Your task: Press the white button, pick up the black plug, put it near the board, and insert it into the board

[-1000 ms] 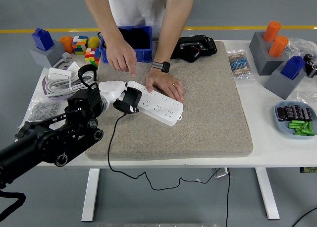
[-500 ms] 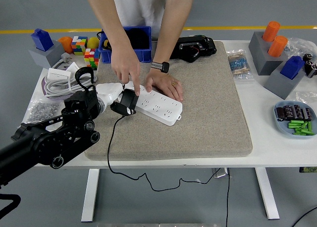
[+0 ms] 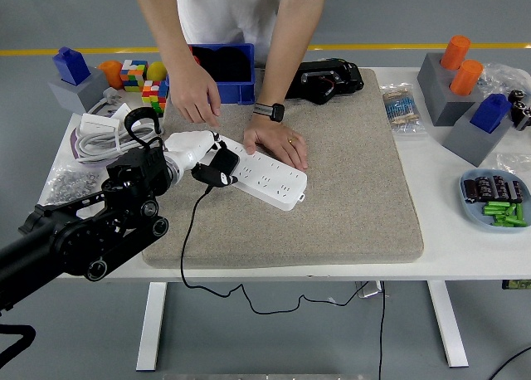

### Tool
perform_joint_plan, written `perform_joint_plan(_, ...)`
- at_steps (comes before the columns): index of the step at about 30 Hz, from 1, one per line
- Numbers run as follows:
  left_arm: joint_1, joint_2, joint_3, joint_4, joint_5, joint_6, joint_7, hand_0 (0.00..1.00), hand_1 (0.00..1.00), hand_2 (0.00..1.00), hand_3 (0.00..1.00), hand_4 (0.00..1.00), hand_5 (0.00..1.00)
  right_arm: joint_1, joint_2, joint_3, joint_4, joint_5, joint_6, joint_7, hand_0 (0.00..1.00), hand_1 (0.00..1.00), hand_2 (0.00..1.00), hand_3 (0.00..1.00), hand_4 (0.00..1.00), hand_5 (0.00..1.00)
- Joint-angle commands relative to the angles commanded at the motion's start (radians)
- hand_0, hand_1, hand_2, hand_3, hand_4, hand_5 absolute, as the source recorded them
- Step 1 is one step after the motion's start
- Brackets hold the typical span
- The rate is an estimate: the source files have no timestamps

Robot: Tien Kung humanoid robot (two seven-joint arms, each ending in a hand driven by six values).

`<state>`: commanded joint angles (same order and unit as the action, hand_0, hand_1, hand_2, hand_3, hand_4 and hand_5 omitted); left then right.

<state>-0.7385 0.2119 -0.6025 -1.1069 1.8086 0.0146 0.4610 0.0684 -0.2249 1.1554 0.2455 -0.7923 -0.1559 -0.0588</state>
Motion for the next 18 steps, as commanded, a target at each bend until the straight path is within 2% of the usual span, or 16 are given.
perform_joint_plan(3, 0.012, 0.008, -0.008, -0.026, 0.003, 0.025, -0.024, 0.808, 0.864, 0.834, 0.852, 0.863, 0.458, 0.0, -0.001, 0.001, 0.001, 0.0, -0.001, 0.001, 0.594, 0.497, 0.501, 0.528, 0.633, 0.313)
perform_joint_plan(7, 0.028, 0.02, -0.018, -0.046, 0.005, 0.031, -0.03, 0.808, 0.864, 0.834, 0.852, 0.863, 0.458, 0.002, -0.001, 0.001, 0.003, -0.001, -0.001, 0.001, 0.594, 0.497, 0.501, 0.528, 0.633, 0.313)
perform_joint_plan(18, 0.097, 0.091, -0.028, -0.154, 0.008, 0.027, -0.027, 0.803, 0.859, 0.817, 0.819, 0.863, 0.46, 0.001, -0.003, -0.002, 0.002, 0.001, -0.001, 0.002, 0.595, 0.497, 0.5, 0.529, 0.631, 0.31)
